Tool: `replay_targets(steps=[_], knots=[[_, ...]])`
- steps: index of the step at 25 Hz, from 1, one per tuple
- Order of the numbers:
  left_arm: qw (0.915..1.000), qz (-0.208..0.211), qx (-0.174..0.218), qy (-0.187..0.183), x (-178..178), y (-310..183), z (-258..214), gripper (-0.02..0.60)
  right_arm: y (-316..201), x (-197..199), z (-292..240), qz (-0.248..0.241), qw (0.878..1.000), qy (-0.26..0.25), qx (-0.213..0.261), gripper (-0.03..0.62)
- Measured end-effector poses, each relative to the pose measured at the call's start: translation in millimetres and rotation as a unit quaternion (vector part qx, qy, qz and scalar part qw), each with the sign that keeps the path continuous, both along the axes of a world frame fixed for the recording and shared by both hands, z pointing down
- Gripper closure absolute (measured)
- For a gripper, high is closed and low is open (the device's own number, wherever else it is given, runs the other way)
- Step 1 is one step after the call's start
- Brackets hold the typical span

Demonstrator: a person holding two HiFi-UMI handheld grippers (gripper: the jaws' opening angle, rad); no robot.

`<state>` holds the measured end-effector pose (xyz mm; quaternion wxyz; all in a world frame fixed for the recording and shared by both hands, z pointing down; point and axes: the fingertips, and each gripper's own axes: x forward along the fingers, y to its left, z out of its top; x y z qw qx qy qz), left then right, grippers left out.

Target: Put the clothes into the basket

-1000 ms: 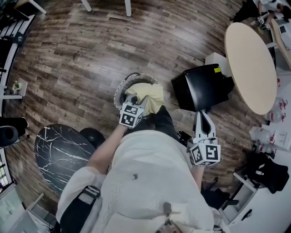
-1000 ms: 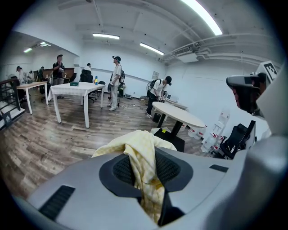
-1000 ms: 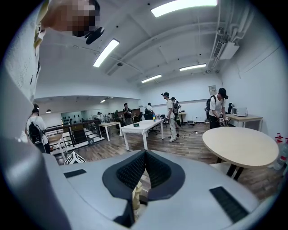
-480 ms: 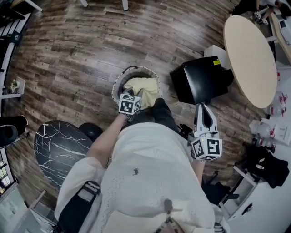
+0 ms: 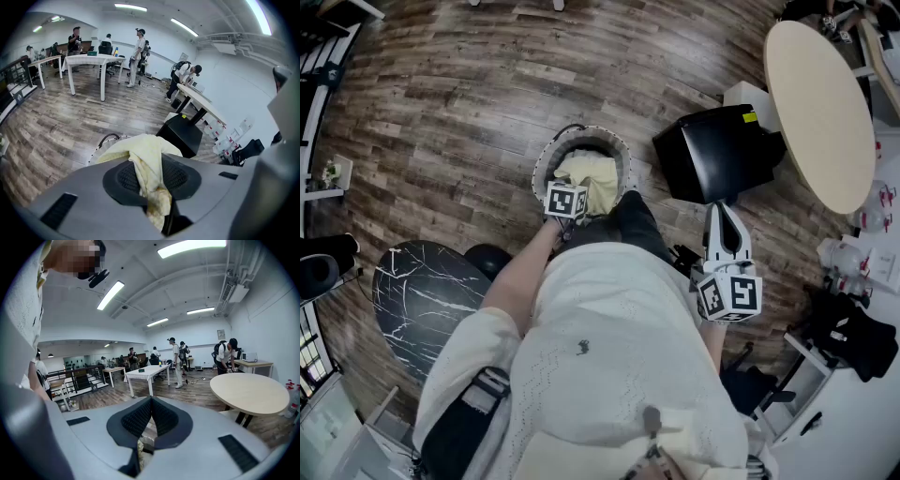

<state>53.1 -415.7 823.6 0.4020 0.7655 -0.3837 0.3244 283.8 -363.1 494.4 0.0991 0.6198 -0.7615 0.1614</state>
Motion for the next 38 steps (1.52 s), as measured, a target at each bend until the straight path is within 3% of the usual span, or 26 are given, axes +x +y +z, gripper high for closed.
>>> replay_targets(steps=[9, 17, 29, 38], knots=[[0.998, 0.014, -0.043, -0.044, -22.6, 12.0, 34.3, 0.477, -1.8, -7.0, 3.5, -0.009, 1.0, 0.0, -0.004, 0.585], [0.9949, 0.05, -0.045, -0.075, -31.1, 10.2, 44.5, 0.474, -2.3, -17.1, 4.7, -0.015, 1.0, 0.001, -0.004, 0.585], [0.9953, 0.043, -0.045, -0.075, -33.1, 2.6, 49.1, 0.457, -6.0, -16.9, 9.2, -0.011, 1.0, 0.001, -0.011, 0.585], [0.993, 0.066, -0.056, -0.08, -36.7, 14.6, 54.0, 0.425, -9.2, -20.8, 10.2, -0.015, 1.0, 0.0, -0.011, 0.585]])
